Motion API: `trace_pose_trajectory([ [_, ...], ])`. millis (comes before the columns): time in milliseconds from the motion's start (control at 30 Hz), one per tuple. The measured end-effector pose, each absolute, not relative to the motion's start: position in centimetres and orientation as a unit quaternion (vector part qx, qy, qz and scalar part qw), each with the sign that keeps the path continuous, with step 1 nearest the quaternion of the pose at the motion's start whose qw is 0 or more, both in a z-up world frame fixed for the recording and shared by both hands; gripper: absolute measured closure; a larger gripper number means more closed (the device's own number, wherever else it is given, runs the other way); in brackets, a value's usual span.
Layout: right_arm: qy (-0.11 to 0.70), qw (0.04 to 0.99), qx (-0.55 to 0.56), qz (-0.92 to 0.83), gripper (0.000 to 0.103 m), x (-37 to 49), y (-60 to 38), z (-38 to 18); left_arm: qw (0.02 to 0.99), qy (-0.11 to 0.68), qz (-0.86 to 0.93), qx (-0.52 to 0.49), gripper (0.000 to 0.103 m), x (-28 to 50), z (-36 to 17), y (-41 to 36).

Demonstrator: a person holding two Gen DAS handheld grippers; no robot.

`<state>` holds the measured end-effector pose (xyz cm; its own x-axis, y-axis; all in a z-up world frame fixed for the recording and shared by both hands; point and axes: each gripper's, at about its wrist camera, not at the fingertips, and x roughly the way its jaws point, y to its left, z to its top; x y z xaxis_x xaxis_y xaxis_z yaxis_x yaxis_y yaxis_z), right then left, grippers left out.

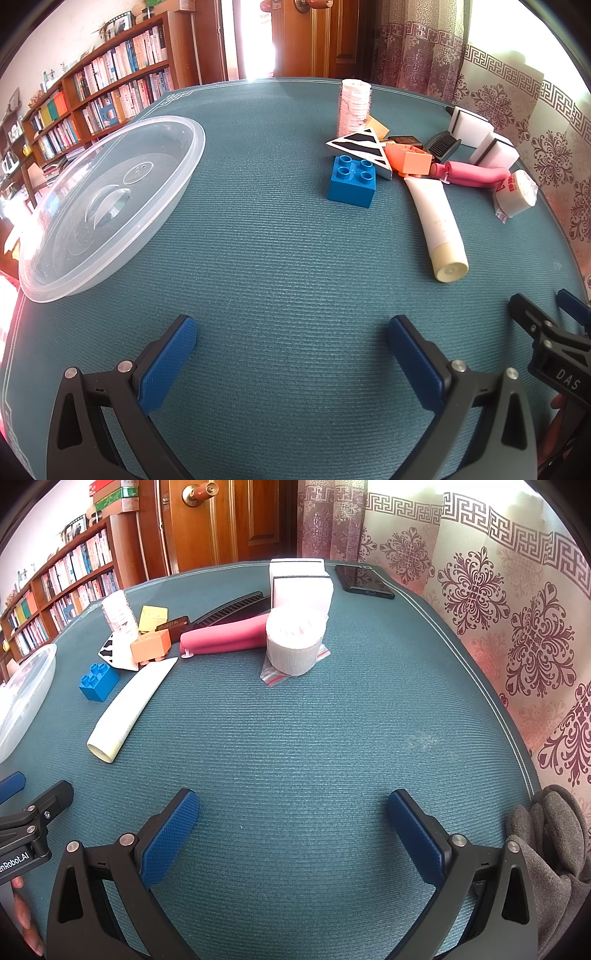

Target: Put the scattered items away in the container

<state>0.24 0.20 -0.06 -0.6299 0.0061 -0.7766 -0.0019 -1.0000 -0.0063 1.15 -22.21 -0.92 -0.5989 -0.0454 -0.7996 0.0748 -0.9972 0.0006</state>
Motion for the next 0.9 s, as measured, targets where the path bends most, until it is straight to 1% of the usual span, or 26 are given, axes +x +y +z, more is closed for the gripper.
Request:
trace_pose_trajectory([
  [200, -0.003, 0.002, -0.43, 0.903, 0.0, 0.2, 0.2, -0.1, 0.033, 0.015, -0.892, 0.45, 0.0, 0.9, -0.9, -22.1],
  [467, -0.003, 0.003, -0.43, 0.903, 0.0, 0.2, 0.2, -0.1, -0.002, 0.009, -0.894, 0.448, 0.0, -0.4, -0.1, -21.1],
  [667, -0.003, 0.003, -0.43, 0.903, 0.0, 0.2, 0.2, -0.1, -0.009, -0.005, -0.904, 0.427, 0.0, -2.9, 0.9, -20.9],
  [733, -0.003, 0.003, -0.431, 0.903, 0.0, 0.2, 0.1, -0.1, -0.009, -0.006, -0.904, 0.428, 0.003, -4.0, 0.8, -21.0],
  [800, -0.003, 0.003, -0.43, 0.903, 0.0, 0.2, 0.2, -0.1, -0.012, -0.003, -0.901, 0.434, 0.012, -4.9, 0.6, -21.1],
  [900, -0.003, 0.003, -0.431, 0.903, 0.0, 0.2, 0.2, -0.1, -0.014, -0.005, -0.9, 0.435, 0.021, -5.7, 0.3, -21.0],
])
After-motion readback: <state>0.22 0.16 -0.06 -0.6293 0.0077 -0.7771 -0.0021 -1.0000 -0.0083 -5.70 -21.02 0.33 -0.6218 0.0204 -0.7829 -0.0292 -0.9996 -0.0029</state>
